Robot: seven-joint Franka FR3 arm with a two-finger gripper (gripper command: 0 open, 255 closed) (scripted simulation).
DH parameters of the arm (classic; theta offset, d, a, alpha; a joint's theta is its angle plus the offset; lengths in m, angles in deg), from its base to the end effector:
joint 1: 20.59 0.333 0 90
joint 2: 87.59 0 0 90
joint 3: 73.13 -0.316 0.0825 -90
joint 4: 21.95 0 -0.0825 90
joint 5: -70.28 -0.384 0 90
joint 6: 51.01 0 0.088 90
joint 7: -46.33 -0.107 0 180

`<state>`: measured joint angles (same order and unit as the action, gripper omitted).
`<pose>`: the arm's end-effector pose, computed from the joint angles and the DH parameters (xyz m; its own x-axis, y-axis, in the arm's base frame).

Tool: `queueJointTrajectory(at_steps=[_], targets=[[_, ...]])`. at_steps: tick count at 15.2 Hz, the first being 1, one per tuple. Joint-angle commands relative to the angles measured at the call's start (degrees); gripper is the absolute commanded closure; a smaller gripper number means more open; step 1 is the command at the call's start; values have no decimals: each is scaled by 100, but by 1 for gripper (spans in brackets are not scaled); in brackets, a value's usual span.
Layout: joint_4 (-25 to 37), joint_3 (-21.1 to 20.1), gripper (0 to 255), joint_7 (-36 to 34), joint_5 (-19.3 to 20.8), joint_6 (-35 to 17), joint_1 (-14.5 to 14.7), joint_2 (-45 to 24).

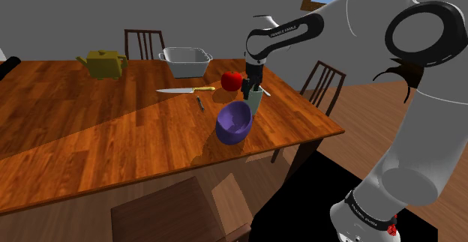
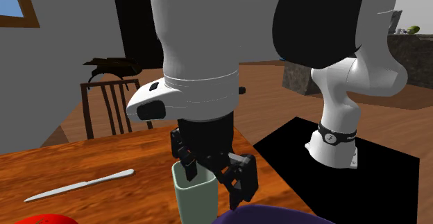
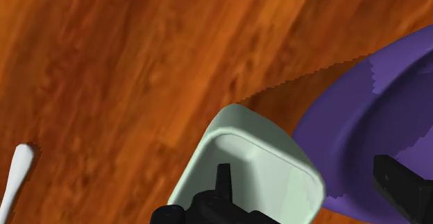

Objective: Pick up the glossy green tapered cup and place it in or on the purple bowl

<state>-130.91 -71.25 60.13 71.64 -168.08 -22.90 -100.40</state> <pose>0.5977 -0.0443 0.3770 0.9803 0.1780 -0.0862 0.1792 -0.9838 0.0071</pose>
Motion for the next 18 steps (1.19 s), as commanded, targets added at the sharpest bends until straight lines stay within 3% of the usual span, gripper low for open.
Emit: queueJointTrajectory(at_steps=[1,7,8,18], targets=[[-29,-1,0,-3,0,-48,1,-17],[-28,-1,0,-3,0,-47,1,-17],[-28,-1,255,-3,0,-47,1,-17],[8,-1,255,-2,0,20,2,15]])
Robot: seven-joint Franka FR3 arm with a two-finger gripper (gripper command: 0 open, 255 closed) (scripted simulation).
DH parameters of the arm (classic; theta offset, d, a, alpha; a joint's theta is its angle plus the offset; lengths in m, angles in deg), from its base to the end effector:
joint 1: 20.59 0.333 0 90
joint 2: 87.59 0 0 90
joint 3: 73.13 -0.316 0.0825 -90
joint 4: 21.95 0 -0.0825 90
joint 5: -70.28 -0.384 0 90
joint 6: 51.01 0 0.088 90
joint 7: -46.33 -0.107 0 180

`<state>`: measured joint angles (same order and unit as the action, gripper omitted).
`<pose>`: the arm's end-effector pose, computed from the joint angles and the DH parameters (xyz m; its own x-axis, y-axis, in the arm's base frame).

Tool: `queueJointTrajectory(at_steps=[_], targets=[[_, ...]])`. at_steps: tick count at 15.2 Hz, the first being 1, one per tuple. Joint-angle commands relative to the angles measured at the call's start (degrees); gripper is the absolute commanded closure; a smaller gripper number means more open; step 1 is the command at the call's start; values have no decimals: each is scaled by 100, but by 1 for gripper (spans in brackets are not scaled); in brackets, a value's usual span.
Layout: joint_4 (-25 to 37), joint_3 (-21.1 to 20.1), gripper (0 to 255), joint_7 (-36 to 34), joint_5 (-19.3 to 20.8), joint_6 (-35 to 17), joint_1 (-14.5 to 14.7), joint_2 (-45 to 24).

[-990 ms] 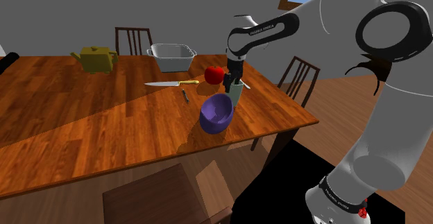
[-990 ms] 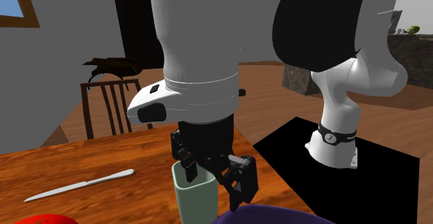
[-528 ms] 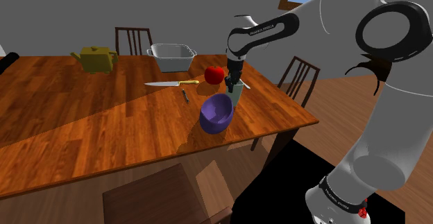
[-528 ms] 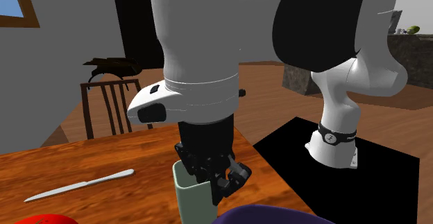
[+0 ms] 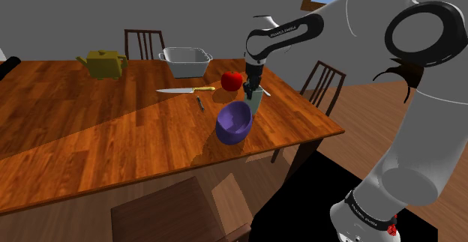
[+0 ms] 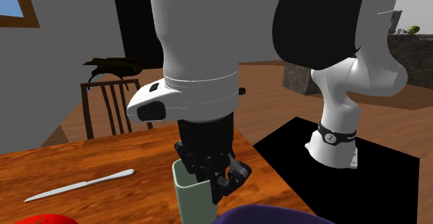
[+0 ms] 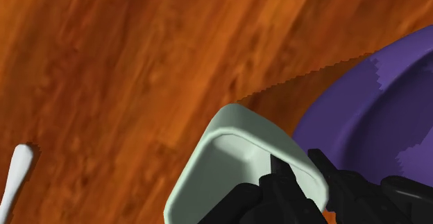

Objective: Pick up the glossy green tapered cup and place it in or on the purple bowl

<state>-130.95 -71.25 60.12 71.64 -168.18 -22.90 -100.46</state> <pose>0.5978 -0.0443 0.3762 0.9803 0.1778 -0.0862 0.1791 -0.9838 0.0071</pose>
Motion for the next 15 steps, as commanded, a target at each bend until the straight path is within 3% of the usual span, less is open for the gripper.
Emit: queueJointTrajectory(at_steps=[1,15], targets=[[50,0,255,0,0,100,1,52],[733,0,255,19,2,1095,6,366]])
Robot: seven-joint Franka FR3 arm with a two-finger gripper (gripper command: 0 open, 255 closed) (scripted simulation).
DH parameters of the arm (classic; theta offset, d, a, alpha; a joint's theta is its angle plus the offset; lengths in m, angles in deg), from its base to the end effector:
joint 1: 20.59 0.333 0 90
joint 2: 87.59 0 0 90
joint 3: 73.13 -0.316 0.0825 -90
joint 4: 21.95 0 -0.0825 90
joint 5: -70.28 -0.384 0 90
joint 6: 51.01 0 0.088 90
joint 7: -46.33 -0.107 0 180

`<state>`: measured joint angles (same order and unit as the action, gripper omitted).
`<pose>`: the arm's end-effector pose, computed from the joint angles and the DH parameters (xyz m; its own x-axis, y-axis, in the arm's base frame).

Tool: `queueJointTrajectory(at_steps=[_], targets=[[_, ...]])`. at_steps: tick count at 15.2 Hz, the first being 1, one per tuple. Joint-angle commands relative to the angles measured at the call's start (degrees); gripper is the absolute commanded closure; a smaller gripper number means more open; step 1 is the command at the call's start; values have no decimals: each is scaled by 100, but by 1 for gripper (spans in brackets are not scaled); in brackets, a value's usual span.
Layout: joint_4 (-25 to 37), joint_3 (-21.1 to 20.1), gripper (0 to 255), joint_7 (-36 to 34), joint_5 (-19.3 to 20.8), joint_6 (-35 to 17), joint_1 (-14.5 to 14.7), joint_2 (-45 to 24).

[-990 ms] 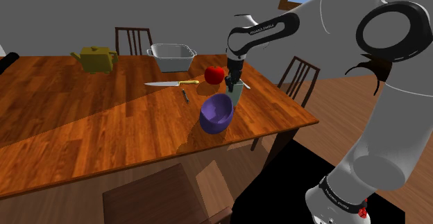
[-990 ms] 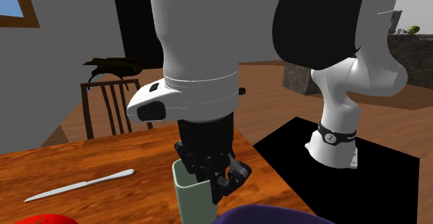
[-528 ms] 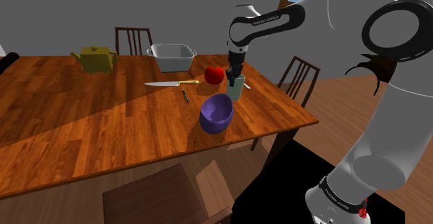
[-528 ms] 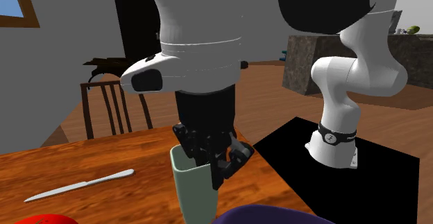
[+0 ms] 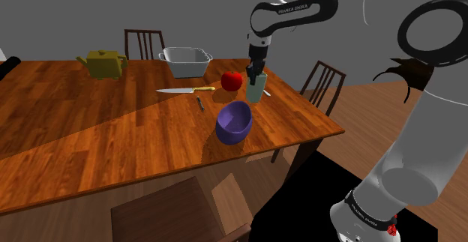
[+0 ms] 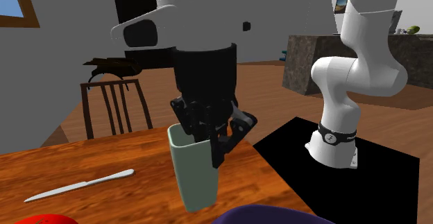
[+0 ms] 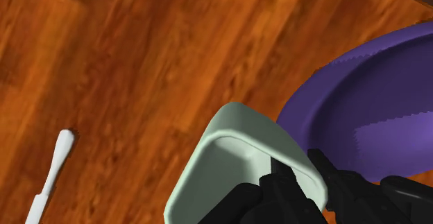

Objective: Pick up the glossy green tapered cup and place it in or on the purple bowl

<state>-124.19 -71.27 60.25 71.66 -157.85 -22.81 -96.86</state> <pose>0.5972 -0.0436 0.4538 0.9803 0.1779 -0.0857 0.1792 -0.9838 0.0072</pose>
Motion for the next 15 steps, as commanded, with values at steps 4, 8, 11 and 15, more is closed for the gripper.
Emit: queueJointTrajectory(at_steps=[4,8,11,15], targets=[[302,2,255,12,0,357,-2,54],[572,2,255,19,-1,656,-1,84],[792,2,255,24,-2,884,-1,93],[1109,2,255,31,-3,1195,-1,85]])
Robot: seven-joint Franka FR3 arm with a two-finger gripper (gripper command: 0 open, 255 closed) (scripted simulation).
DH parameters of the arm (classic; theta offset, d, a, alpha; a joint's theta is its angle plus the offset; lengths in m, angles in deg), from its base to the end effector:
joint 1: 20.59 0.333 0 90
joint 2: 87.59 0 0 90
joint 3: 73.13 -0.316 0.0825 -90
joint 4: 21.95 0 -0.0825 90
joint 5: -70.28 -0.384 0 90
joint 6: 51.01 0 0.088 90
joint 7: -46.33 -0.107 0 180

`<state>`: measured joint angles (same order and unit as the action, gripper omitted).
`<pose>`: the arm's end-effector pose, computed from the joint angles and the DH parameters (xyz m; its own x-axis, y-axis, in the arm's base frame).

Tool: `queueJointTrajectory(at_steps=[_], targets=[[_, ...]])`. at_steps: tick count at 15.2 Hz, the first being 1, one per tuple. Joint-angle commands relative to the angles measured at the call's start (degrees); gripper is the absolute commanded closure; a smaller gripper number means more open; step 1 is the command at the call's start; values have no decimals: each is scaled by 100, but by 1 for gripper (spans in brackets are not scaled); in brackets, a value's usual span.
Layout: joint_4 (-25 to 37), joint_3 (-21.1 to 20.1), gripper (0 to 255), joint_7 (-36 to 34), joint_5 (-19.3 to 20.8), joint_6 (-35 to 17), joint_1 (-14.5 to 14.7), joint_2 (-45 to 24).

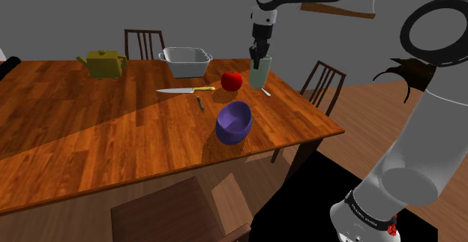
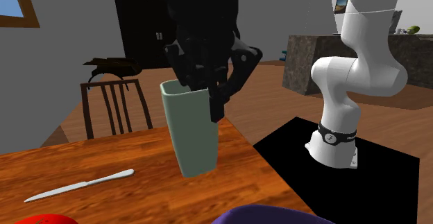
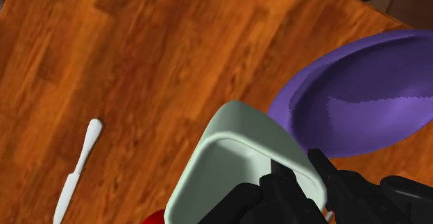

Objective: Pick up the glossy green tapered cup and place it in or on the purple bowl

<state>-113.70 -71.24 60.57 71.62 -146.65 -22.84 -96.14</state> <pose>0.5985 -0.0444 0.5320 0.9803 0.1778 -0.0856 0.1790 -0.9838 0.0071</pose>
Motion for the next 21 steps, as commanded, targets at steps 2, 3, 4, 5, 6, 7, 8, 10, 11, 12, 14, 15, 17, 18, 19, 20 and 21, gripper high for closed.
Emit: queueJointTrajectory(at_steps=[2,3,4,5,6,7,8,10,11,12,14,15,17,18,19,20,21], targets=[[184,-1,255,2,0,191,2,6],[131,-51,255,-116,0,221,70,86],[85,-103,255,-234,-2,253,138,161],[46,-156,255,-353,-5,287,205,231],[15,-211,255,-473,-9,323,272,296],[-9,-266,255,-594,-15,361,338,355],[-25,-323,255,-716,-22,401,404,409],[-35,-437,255,-961,-38,485,538,499],[-30,-496,255,-1085,-47,529,604,536],[-16,-556,255,-1210,-56,575,670,567],[32,-676,255,-1462,-76,670,803,611],[68,-737,255,-1590,-85,720,870,624],[11,-796,255,-1711,-96,687,933,647],[-84,-796,255,-1710,-97,606,932,661],[-180,-796,255,-1709,-99,524,931,676],[-269,-795,255,-1709,-100,445,930,686],[-358,-795,255,-1708,-101,365,930,695]])
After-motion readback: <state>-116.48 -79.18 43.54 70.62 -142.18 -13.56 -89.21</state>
